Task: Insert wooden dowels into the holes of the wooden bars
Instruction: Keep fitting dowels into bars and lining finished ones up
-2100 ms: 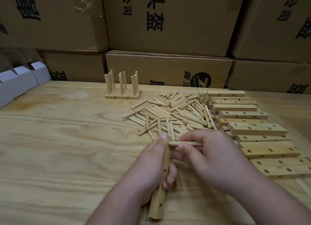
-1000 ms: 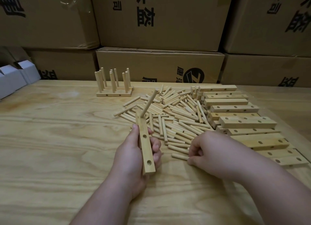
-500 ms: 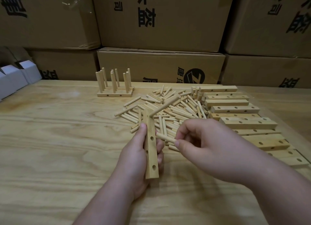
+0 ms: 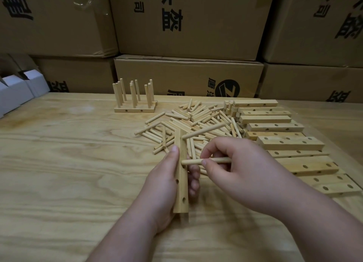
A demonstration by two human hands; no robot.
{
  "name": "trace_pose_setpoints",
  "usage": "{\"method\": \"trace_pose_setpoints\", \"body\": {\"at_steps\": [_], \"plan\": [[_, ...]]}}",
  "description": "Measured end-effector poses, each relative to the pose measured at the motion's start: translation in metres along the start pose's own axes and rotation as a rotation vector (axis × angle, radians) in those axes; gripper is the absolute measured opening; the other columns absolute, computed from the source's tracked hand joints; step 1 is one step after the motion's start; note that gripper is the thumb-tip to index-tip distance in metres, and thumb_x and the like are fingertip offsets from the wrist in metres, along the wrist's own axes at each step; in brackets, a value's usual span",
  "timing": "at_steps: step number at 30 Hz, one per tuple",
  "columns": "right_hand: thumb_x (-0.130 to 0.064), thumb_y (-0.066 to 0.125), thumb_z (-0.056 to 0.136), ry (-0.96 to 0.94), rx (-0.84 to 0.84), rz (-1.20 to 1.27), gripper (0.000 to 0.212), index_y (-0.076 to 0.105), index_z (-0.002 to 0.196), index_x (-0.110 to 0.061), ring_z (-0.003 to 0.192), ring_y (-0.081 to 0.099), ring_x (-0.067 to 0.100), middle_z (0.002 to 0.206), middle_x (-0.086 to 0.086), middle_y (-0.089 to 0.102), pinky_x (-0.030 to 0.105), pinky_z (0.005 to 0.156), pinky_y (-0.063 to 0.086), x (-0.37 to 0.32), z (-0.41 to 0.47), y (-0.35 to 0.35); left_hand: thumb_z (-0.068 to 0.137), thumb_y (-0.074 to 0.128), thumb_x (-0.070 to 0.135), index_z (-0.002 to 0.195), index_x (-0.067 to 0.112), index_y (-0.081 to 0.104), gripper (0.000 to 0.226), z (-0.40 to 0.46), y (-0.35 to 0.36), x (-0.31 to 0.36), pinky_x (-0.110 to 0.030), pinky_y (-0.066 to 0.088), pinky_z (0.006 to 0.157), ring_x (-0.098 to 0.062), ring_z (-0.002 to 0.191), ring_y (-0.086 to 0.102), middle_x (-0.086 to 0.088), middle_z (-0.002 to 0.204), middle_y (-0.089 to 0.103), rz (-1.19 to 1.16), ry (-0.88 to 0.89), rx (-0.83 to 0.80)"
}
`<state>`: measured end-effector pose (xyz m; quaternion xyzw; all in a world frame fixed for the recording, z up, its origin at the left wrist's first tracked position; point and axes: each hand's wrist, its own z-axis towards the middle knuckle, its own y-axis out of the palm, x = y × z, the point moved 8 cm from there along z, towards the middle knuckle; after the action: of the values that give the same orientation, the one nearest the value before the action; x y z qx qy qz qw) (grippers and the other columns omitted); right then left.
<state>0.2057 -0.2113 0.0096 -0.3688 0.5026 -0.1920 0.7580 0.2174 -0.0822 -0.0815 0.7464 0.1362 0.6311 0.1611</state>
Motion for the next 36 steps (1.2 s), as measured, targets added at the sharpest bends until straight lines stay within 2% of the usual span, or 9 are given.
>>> {"method": "trace_pose_setpoints", "body": {"at_steps": [4,6,11,15,20,23,26,31,36], "plan": [[-0.040,0.064,0.091,0.017,0.003,-0.066,0.004,0.065,0.087,-0.039,0.066,0.061,-0.009,0.076,-0.033,0.064,0.011,0.047,0.042,0.003,0.000,0.002,0.104,0.039,0.049,0.095,0.006,0.069,0.053,0.000,0.002,-0.002,-0.042,0.063,0.067,-0.037,0.081,0.074,-0.024,0.090,0.074,-0.064,-0.029,-0.012],[-0.041,0.065,0.090,0.026,0.005,-0.083,0.003,0.066,0.088,-0.040,0.069,0.060,-0.011,0.079,-0.037,0.062,0.010,0.048,0.042,0.004,0.001,0.002,0.105,0.039,0.049,0.100,0.005,0.063,0.051,-0.001,0.003,-0.002,-0.046,0.063,0.069,-0.046,0.095,0.073,-0.028,0.095,0.073,-0.088,-0.050,-0.015],[-0.041,0.066,0.090,0.050,-0.003,-0.083,0.003,0.068,0.089,-0.040,0.069,0.061,-0.014,0.076,-0.039,0.062,0.009,0.048,0.041,0.005,0.000,0.002,0.104,0.038,0.050,0.103,0.006,0.059,0.049,-0.002,0.004,-0.002,-0.041,0.062,0.062,-0.044,0.092,0.074,-0.032,0.102,0.072,-0.102,-0.073,-0.024],[-0.042,0.069,0.088,0.034,0.012,-0.115,0.005,0.065,0.089,-0.039,0.069,0.059,-0.009,0.072,-0.033,0.062,0.012,0.049,0.041,-0.004,0.000,0.004,0.105,0.035,0.050,0.116,-0.002,0.057,0.058,-0.002,0.006,-0.001,-0.034,0.061,0.057,-0.036,0.082,0.077,-0.027,0.092,0.075,-0.077,-0.049,-0.047],[-0.041,0.064,0.089,0.014,0.024,-0.186,0.006,0.061,0.093,-0.038,0.086,0.061,-0.002,0.089,-0.024,0.066,0.033,0.077,0.055,-0.014,0.000,0.012,0.105,0.037,0.047,0.118,-0.002,0.061,0.056,-0.003,0.004,0.000,-0.029,0.057,0.050,-0.025,0.065,0.076,-0.016,0.078,0.076,-0.021,-0.011,-0.035],[-0.037,0.065,0.091,0.049,0.027,-0.126,0.004,0.061,0.089,-0.037,0.082,0.064,-0.009,0.083,-0.032,0.064,0.024,0.074,0.055,-0.011,-0.001,0.012,0.104,0.031,0.048,0.114,0.005,0.060,0.053,-0.004,0.010,0.004,-0.032,0.059,0.053,-0.025,0.064,0.075,-0.015,0.081,0.076,-0.129,-0.007,-0.123],[-0.035,0.066,0.091,0.078,0.019,-0.081,0.006,0.062,0.088,-0.037,0.076,0.066,-0.010,0.084,-0.028,0.069,0.024,0.074,0.056,-0.006,0.000,0.014,0.103,0.023,0.050,0.121,0.005,0.056,0.058,-0.005,0.014,0.006,-0.035,0.060,0.058,-0.029,0.070,0.074,-0.019,0.089,0.074,-0.197,-0.019,-0.207],[-0.018,0.065,0.095,0.083,-0.025,0.093,0.014,0.064,0.085,-0.029,0.065,0.068,-0.011,0.081,-0.041,0.066,0.007,0.058,0.050,-0.003,0.000,0.020,0.094,0.031,0.052,0.127,0.004,0.056,0.063,-0.008,0.017,0.007,-0.034,0.060,0.060,-0.031,0.077,0.075,-0.022,0.093,0.074,-0.219,-0.028,-0.252],[-0.011,0.065,0.096,0.134,-0.048,0.247,0.019,0.068,0.084,-0.025,0.061,0.069,-0.007,0.066,-0.025,0.071,0.003,0.051,0.045,0.002,0.000,0.021,0.090,0.036,0.053,0.128,0.007,0.054,0.062,-0.008,0.016,0.005,-0.042,0.061,0.071,-0.037,0.089,0.074,-0.024,0.103,0.073,-0.195,-0.041,-0.265]]}}
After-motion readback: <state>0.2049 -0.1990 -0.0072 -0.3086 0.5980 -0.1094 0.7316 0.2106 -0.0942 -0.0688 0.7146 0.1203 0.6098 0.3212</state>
